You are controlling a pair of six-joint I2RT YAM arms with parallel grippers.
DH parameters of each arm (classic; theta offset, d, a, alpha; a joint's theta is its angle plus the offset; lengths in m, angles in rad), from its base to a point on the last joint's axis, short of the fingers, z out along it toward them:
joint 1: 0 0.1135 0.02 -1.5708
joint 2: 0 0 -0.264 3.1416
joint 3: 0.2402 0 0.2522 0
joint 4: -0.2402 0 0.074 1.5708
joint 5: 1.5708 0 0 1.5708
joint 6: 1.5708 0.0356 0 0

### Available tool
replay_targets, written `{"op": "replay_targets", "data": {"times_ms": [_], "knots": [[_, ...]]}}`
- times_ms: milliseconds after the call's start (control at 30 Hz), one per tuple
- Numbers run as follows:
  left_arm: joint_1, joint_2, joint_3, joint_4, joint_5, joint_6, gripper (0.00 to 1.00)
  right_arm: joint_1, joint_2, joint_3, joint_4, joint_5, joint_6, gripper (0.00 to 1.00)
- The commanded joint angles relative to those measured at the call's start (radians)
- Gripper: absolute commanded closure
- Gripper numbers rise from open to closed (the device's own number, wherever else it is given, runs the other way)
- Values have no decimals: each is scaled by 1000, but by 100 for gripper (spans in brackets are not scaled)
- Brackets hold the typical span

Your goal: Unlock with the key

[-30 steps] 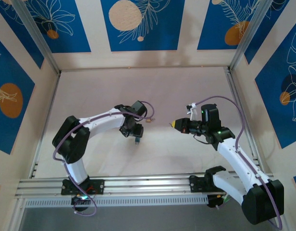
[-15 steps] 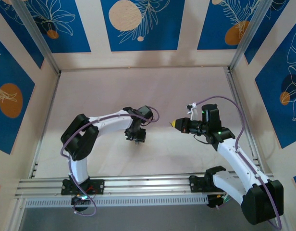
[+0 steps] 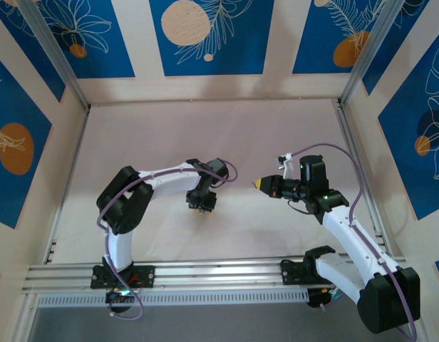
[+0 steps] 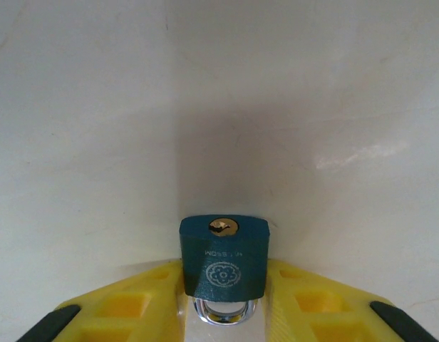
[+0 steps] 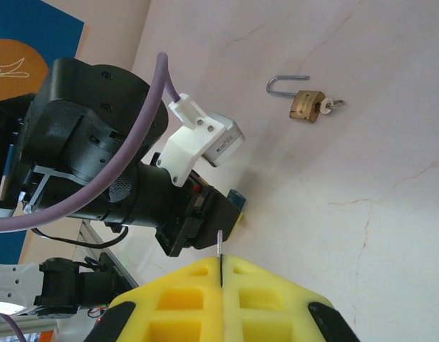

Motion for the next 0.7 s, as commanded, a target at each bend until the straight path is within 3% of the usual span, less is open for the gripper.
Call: {"op": "replay_targets", "data": {"times_ms": [0,267,467,667], "knots": [[7,28,20,-39,-23,40,69,-5,-22,-14,6,-25,-8,100],[14,46,50,-58,-23,101,64,-5,-26,-13,1,-23,-6,100],[15,37,7,-23,-7,117,81,-5,-32,-15,-4,-23,-6,100],[14,-10,-11,2,-22,203,84,-3,-27,-14,-5,-30,-6,100]]}}
